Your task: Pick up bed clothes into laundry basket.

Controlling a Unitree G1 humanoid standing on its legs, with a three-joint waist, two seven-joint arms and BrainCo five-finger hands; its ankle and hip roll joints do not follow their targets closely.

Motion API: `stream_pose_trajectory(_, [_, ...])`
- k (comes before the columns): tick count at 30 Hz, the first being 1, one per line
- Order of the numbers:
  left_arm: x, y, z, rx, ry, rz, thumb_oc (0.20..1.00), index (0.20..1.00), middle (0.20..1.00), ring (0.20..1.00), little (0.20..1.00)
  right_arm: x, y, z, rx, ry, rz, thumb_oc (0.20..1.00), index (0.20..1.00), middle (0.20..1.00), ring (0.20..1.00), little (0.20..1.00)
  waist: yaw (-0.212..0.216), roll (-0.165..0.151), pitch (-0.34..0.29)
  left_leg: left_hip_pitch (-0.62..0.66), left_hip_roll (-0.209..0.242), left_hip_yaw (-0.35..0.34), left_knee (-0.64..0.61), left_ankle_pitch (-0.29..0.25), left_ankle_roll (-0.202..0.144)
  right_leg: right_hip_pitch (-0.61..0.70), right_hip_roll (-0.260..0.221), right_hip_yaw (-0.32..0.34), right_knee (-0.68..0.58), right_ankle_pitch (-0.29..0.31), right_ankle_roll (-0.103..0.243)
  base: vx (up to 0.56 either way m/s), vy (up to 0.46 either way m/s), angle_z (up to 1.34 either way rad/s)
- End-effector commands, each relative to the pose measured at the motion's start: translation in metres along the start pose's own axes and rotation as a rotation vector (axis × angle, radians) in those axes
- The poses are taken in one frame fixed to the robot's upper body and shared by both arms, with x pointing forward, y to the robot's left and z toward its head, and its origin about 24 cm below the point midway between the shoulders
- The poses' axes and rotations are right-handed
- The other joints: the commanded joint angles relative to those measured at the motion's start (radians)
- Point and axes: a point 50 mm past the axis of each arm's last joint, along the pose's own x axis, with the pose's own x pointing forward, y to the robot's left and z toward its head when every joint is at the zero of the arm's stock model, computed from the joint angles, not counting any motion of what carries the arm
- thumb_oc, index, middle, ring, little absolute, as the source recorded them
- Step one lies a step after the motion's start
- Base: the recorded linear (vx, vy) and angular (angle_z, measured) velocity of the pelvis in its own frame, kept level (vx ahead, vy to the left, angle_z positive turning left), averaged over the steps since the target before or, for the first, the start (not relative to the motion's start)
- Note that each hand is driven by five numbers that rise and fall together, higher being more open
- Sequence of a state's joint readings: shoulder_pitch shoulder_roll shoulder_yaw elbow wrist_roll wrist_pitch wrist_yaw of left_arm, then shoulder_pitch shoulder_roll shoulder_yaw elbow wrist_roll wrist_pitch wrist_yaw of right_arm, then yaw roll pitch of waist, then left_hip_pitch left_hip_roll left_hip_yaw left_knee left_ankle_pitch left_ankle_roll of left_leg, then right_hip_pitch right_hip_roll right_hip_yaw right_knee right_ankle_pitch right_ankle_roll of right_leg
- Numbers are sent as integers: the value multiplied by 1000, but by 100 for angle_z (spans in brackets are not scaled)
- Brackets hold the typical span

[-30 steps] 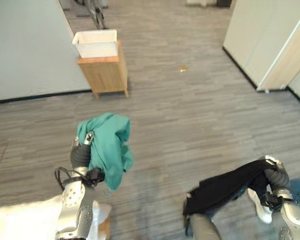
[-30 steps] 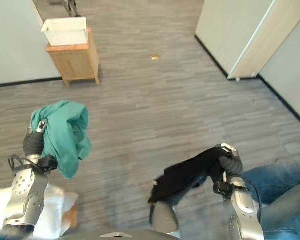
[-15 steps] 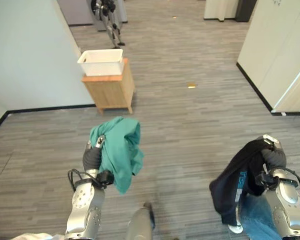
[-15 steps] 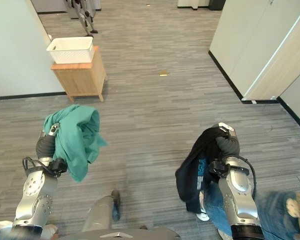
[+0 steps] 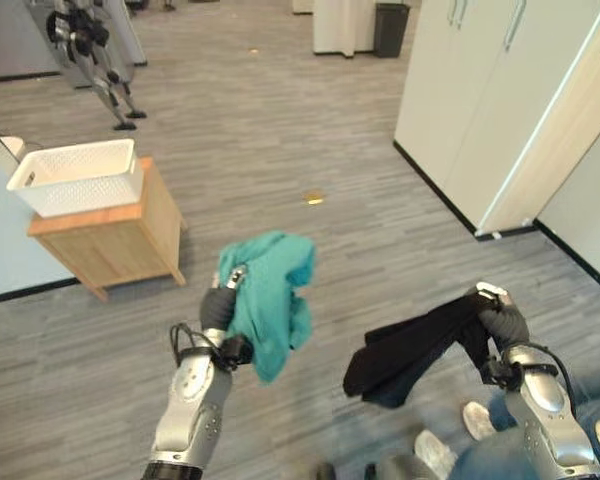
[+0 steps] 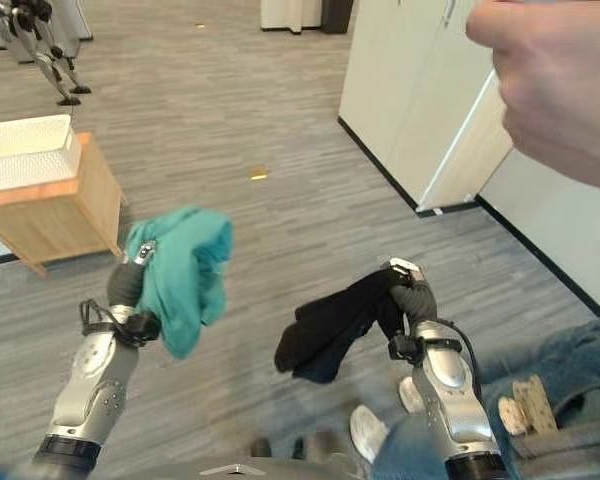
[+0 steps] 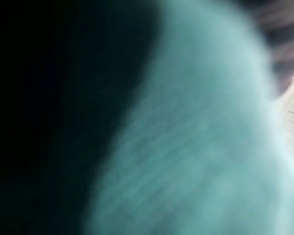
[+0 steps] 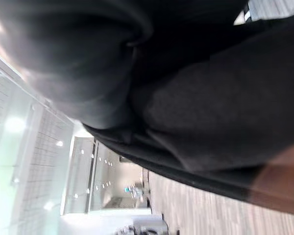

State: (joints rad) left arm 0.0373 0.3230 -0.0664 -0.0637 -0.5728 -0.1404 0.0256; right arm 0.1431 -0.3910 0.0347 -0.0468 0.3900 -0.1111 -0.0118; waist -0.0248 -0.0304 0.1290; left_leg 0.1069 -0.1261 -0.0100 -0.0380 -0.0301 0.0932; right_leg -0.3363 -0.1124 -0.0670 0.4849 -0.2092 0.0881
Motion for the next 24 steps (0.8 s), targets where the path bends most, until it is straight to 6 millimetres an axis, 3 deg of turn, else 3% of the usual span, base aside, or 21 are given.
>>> stream_pose_trajectory(1, [5,3,42,92,-181,-37,200,200,200,200,200,14,-24,34,-61,-167,-101,200,200,200,200,200,19,-20,-18,-93,128,34,69,37,-71,298,22,98,-347,209,51,38,-91,124])
stream_pose_trajectory(2, [2,6,34,90,-142,-29,200,200,200,200,200,5,-16,26,-24,-123,-41,200,200,200,200,200,25,-28,-22,-80,128,39,58,32,-74,308,19,97,-383,207,42,96,-136,127])
stream_pose_trajectory(5, [6,-3,24,12,-125,-48,200,200,200,200,200,7,-17,29,8,-156,-37,200,200,200,200,200,15,-28,-78,-66,130,44,14,37,-83,365,40,88,-496,226,35,201,-111,40])
stream_pose_trajectory(10, [3,-3,14,11,-76,-51,200,200,200,200,200,5,-18,29,27,-160,-52,200,200,200,200,200,-9,-21,-98,-42,139,46,1,36,-92,396,56,96,-523,220,15,116,-61,-7])
stream_pose_trajectory(11, [-11,46,51,158,-194,157,200,200,200,200,200,1,-56,35,-3,-183,-228,200,200,200,200,200,1,3,-28,-74,160,117,60,-10,-96,371,6,-89,-419,147,-2,40,36,-2])
stream_pose_trajectory(19, [-21,65,57,191,-213,256,200,200,200,200,200,14,-45,45,28,-237,-157,200,200,200,200,200,48,-11,-34,-74,141,98,57,-17,-85,393,-15,-111,-445,161,16,46,68,8])
stream_pose_trajectory(20, [-27,80,64,236,-239,348,200,200,200,200,200,20,-37,52,20,-258,-104,200,200,200,200,200,70,-15,-33,-73,133,85,57,-25,-82,403,-22,-115,-444,156,21,60,77,14])
stream_pose_trajectory(24, [-35,97,82,280,-321,481,200,200,200,200,200,31,-17,58,5,-271,-6,200,200,200,200,200,109,-20,-35,-91,113,55,66,-27,-69,400,-41,-134,-424,154,28,60,96,15])
